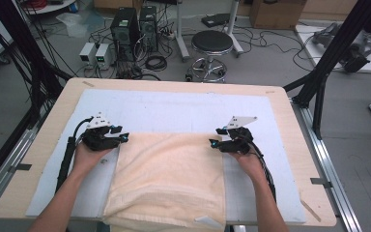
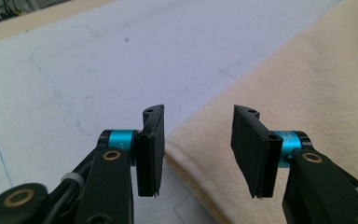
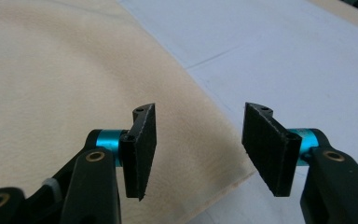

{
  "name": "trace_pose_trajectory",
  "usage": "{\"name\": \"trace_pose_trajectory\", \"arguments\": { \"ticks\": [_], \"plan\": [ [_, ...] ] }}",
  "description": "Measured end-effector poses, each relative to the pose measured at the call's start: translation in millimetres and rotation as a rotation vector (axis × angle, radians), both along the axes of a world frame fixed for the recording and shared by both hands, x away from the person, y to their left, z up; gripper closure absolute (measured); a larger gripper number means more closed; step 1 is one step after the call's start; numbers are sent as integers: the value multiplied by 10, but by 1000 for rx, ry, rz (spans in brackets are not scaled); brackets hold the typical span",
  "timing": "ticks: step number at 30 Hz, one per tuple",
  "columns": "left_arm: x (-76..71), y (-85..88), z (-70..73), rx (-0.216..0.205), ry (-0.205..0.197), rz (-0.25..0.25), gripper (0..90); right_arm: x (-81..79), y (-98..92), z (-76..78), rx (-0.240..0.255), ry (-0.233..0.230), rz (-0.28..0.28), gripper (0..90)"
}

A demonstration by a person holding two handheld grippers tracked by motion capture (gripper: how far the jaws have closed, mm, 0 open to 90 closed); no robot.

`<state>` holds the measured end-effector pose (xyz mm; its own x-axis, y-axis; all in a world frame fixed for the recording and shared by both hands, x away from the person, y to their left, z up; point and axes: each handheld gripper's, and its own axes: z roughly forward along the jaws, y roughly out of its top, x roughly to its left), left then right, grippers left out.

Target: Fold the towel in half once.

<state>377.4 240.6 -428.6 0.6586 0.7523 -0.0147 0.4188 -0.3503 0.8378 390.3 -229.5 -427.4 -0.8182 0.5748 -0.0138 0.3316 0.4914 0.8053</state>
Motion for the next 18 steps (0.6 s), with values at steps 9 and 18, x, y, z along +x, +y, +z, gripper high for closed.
{"name": "trace_pose_trajectory", "arguments": {
  "ticks": [9, 18],
  "plan": [
    [91, -40, -166, 16, 73, -4, 584, 108, -21, -193, 6, 89, 2, 481],
    [201, -73, -93, 24, 25, 42, 866, 169, 35, -92, -42, 72, 35, 848]
  ]
}}
